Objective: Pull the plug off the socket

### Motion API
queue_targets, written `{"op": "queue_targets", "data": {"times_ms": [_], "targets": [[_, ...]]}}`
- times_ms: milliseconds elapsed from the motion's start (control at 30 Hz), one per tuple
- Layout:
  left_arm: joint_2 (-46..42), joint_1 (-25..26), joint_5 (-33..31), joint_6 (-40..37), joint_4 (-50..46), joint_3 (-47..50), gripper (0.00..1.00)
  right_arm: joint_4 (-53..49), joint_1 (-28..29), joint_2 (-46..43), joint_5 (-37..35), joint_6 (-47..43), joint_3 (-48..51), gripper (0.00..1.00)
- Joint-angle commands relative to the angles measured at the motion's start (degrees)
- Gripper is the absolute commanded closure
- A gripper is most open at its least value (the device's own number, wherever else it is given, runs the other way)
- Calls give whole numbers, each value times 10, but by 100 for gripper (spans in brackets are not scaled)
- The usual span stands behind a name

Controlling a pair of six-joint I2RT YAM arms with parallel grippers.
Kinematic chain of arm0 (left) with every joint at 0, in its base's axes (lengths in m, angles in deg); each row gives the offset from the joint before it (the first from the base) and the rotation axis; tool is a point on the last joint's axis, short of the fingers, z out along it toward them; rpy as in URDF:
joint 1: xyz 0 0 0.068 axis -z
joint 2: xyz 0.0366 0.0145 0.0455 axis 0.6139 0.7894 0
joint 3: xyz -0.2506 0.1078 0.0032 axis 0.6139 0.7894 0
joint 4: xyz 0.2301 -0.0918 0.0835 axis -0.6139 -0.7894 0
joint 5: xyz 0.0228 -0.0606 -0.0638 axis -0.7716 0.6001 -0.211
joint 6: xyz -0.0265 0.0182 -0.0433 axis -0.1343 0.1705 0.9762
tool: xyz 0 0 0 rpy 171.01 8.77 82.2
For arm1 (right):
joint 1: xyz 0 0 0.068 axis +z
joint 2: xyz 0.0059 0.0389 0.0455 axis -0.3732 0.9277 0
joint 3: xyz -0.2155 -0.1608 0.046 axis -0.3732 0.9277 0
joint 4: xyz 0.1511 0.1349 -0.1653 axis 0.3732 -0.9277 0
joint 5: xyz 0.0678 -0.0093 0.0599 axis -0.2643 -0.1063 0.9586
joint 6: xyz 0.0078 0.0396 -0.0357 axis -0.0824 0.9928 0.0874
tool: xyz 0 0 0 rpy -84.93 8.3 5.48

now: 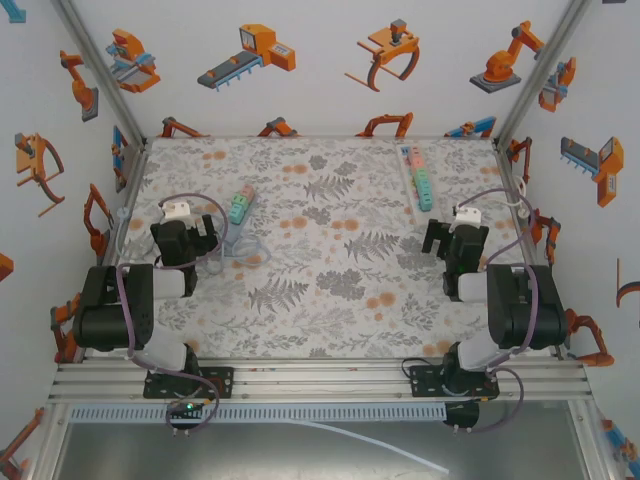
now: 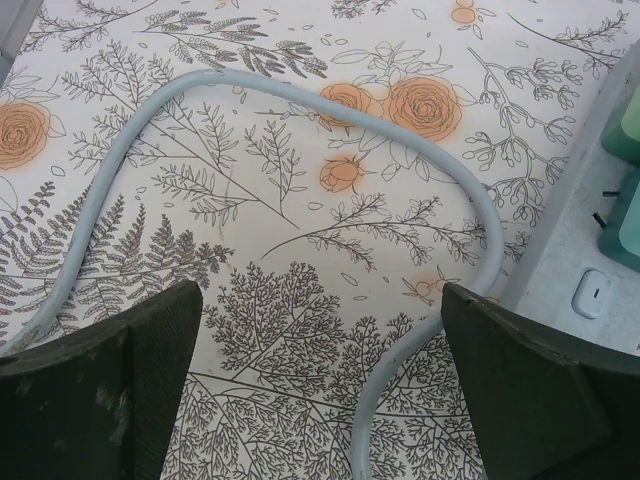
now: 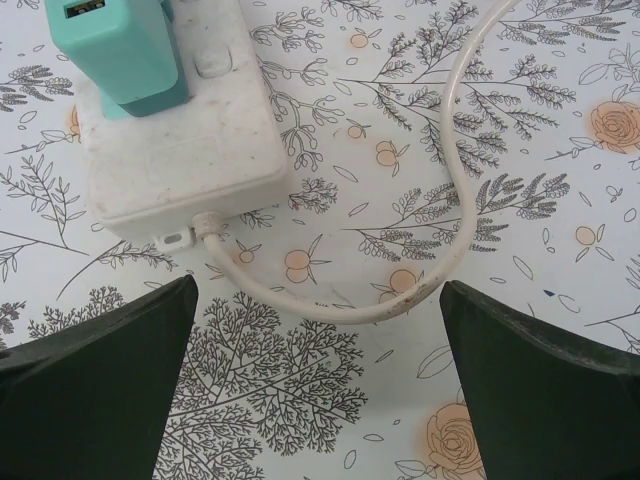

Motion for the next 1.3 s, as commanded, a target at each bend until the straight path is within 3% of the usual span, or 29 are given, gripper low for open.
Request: {"op": "queue_targets", "data": {"times_ms": [0,467,567,767,867,967,1133,1267], "targets": [[-3,2,8,8,0,0,3,11,1,1,7,-8,-12,1],[-3,2,8,7,1,0,3,12,1,0,14,-10,-11,1],[-3,1,8,8,1,0,3,52,1,-5,56,-27,15,1],[-6,3,10,6,6,4,3,96,1,-27,33,-17,46,1],[-36,6,-4,6,46,39,3,53,1,-112,6,-5,65,1],[-111,16,-63,19,32,70,3,-73,1,-256,-33,61,77,1],[-311,27,-139,95,-215,42,3,-341,3,-489,-12,180,39,2],[-449,34,-60,128,-387,-6,3,-425,5,-588,62,261,7,5]]}}
